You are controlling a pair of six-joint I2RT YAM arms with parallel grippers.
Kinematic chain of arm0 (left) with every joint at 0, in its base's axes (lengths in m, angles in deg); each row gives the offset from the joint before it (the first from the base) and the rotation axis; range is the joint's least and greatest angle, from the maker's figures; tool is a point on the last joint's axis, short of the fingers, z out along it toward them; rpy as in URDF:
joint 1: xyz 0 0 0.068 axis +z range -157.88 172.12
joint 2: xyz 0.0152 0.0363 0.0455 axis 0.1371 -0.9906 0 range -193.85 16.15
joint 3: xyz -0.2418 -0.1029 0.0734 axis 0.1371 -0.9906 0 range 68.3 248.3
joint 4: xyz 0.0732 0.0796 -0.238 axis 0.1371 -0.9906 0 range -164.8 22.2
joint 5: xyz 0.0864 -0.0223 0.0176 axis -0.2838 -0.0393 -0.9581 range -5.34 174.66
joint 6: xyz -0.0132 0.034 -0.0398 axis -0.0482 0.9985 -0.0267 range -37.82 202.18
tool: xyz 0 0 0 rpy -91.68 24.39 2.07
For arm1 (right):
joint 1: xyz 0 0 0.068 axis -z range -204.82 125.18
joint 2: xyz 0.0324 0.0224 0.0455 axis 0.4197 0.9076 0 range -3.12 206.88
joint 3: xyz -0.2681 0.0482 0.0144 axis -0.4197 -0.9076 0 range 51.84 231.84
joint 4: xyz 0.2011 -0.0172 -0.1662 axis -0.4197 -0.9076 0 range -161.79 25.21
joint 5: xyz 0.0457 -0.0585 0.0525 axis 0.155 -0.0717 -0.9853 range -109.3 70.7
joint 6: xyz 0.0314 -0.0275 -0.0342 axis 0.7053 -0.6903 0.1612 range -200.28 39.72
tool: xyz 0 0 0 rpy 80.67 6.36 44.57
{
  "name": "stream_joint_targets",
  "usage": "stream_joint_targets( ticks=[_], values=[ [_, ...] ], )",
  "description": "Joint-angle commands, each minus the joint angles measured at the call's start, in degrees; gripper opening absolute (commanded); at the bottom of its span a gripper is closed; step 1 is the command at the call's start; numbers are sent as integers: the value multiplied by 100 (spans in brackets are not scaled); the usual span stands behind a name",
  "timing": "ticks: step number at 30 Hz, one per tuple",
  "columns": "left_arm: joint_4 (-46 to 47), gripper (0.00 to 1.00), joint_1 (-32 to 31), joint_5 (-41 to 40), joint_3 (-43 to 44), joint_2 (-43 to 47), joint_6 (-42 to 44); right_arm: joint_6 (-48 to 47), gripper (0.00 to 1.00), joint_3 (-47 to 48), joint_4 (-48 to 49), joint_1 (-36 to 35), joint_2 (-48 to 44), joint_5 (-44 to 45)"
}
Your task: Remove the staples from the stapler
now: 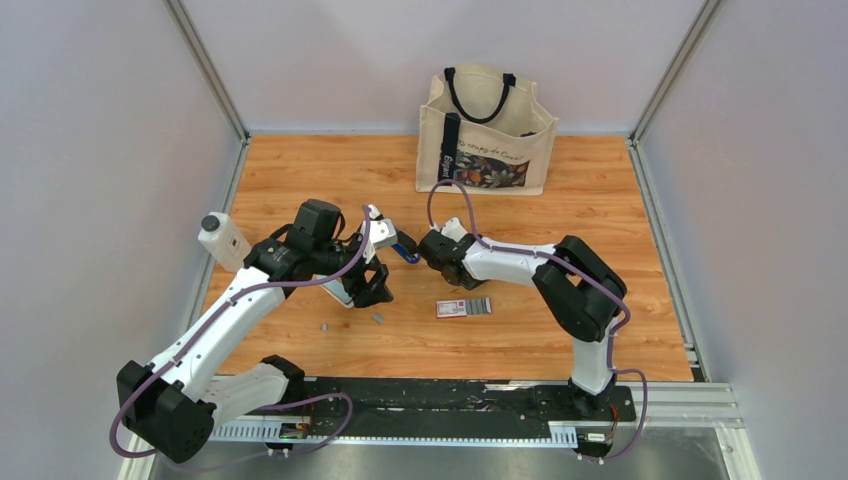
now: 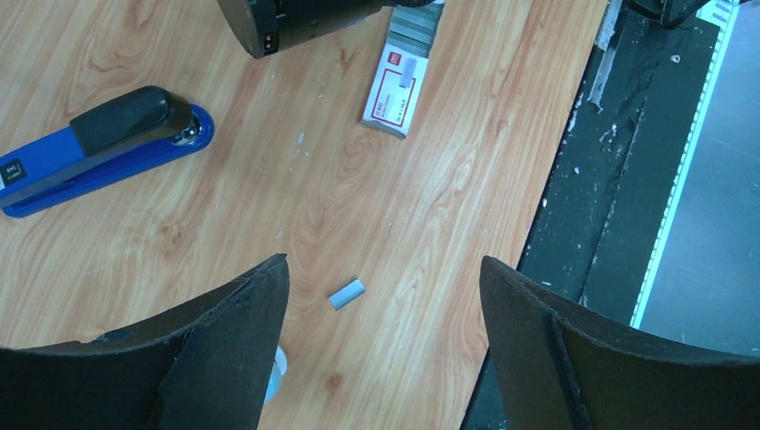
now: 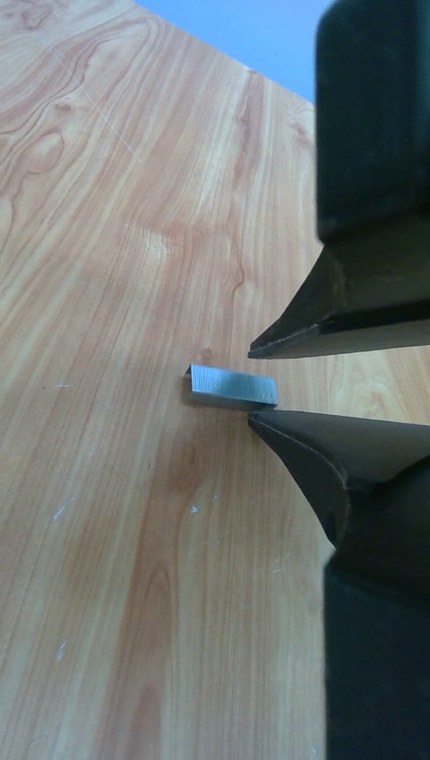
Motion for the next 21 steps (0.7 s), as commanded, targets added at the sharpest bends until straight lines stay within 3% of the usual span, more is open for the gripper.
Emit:
stream_joint_targets(
  ticks=[1, 6, 13, 21],
  values=[
    [-19, 85, -25, 14, 89, 96, 179, 135, 36, 110, 269, -56, -61, -428],
    [-45, 86, -25, -3, 89, 61, 196, 144, 37, -4, 374, 5, -439, -910],
    [-54, 85, -25, 14, 72, 61, 231, 267, 37, -443, 848, 716, -1195, -1922],
    [-36, 86, -25, 58, 80, 44, 240, 162, 40, -567, 972, 928, -1240, -2010]
  ],
)
